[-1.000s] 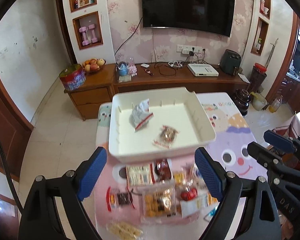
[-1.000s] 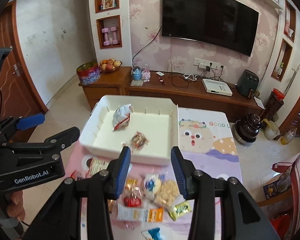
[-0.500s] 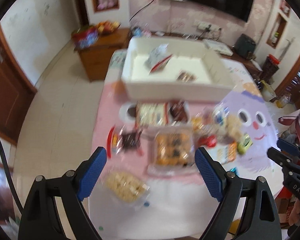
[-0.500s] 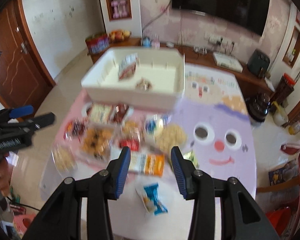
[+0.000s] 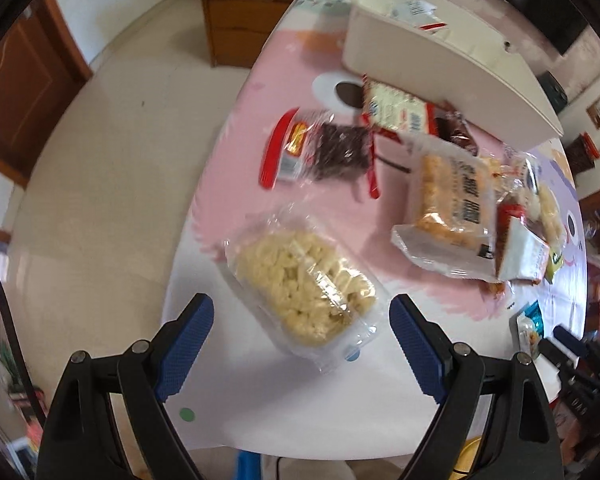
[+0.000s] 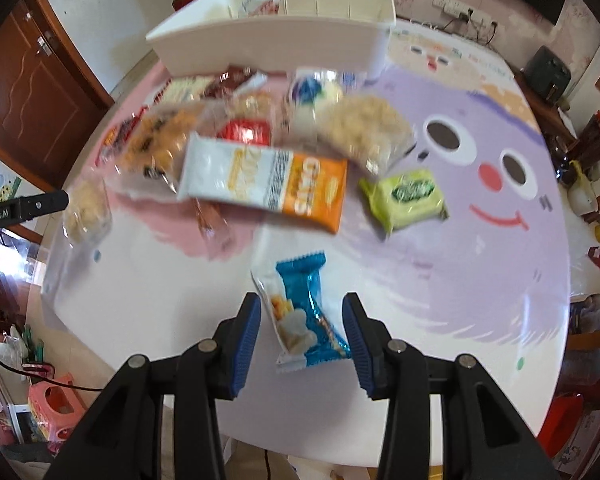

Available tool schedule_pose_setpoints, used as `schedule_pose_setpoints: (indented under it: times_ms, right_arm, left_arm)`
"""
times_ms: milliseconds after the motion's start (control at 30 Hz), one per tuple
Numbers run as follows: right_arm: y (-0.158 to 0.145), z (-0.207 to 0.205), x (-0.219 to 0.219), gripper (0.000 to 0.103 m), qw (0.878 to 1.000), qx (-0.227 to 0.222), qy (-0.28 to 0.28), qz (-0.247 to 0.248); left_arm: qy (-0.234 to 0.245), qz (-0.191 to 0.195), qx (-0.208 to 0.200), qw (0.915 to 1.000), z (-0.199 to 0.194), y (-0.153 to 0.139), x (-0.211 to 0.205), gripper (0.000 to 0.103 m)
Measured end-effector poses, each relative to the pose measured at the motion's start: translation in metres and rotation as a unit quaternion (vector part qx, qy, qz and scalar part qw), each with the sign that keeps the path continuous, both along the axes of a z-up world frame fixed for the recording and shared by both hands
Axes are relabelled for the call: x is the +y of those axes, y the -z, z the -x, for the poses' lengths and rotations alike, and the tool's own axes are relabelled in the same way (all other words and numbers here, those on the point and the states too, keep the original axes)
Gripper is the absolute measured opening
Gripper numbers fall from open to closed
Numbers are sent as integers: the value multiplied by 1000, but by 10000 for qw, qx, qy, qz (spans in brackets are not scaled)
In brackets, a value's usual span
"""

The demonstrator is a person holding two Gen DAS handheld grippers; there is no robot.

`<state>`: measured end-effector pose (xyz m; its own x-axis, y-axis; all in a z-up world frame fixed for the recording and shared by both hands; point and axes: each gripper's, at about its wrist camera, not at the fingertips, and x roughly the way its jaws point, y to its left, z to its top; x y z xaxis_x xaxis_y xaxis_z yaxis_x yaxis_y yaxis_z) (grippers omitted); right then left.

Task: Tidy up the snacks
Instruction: 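Grasp the clear puffed-snack bag with the left gripper while the right grasps the blue wafer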

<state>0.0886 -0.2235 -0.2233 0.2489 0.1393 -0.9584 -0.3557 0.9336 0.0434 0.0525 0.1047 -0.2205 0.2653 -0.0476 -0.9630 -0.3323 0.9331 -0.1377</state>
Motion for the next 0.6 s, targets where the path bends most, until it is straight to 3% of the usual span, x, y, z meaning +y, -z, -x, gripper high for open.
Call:
schedule_pose_setpoints:
  times_ms: [267,600]
  right_arm:
    - [25,-4,9,43,9996,194,-133,157]
    - [35,-5,16,43,9987,182,-249,414]
  left_arm:
    - [-694,463,300,9961,-9,30,13,89]
    - [-1058,564,504,9915,-21,44,14,88]
